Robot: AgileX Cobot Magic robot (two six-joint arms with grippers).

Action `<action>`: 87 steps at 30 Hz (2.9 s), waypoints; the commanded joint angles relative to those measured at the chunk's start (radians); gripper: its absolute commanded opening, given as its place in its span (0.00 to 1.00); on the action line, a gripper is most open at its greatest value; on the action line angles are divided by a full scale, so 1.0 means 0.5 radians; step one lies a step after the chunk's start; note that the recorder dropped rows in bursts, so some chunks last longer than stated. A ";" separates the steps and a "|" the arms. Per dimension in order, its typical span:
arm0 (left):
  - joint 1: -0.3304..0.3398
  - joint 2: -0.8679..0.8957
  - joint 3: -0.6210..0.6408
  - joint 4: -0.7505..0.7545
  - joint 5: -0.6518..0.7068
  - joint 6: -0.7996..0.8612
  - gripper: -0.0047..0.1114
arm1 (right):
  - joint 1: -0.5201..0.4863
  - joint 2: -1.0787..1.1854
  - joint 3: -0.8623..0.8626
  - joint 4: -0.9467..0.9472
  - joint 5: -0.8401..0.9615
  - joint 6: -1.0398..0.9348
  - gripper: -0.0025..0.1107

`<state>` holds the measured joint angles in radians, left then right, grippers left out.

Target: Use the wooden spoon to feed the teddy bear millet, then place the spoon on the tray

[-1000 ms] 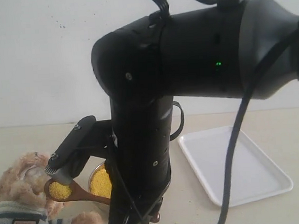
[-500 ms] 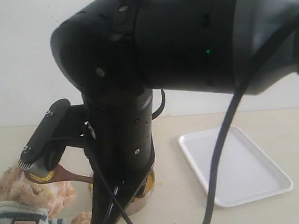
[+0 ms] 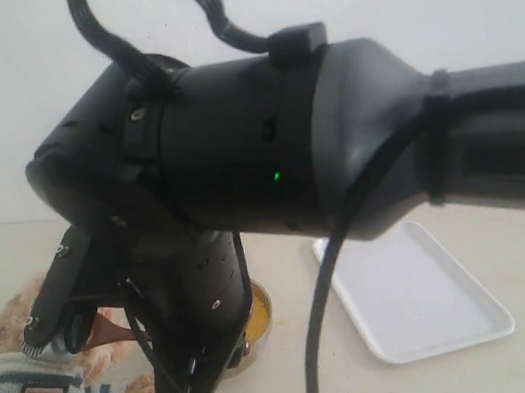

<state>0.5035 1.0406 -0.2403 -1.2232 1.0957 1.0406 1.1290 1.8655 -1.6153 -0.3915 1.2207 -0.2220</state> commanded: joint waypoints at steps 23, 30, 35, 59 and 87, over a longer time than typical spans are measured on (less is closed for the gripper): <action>0.004 -0.014 0.002 -0.043 0.046 0.016 0.07 | 0.299 0.156 -0.014 -0.864 0.001 0.211 0.05; 0.004 -0.014 0.002 -0.043 0.046 0.016 0.07 | 0.299 0.156 0.150 -1.021 0.001 0.308 0.04; 0.004 -0.014 0.002 -0.043 0.046 0.016 0.07 | 0.336 0.144 0.261 -1.201 0.001 0.444 0.04; 0.004 -0.014 0.002 -0.043 0.046 0.016 0.07 | 0.435 0.078 0.283 -1.392 0.001 0.602 0.04; 0.004 -0.014 0.002 -0.043 0.046 0.016 0.07 | 0.390 0.078 0.283 -1.607 0.001 0.649 0.04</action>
<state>0.5035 1.0406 -0.2403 -1.2232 1.0957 1.0406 1.3288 1.9183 -1.4747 -1.1777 1.2189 0.0916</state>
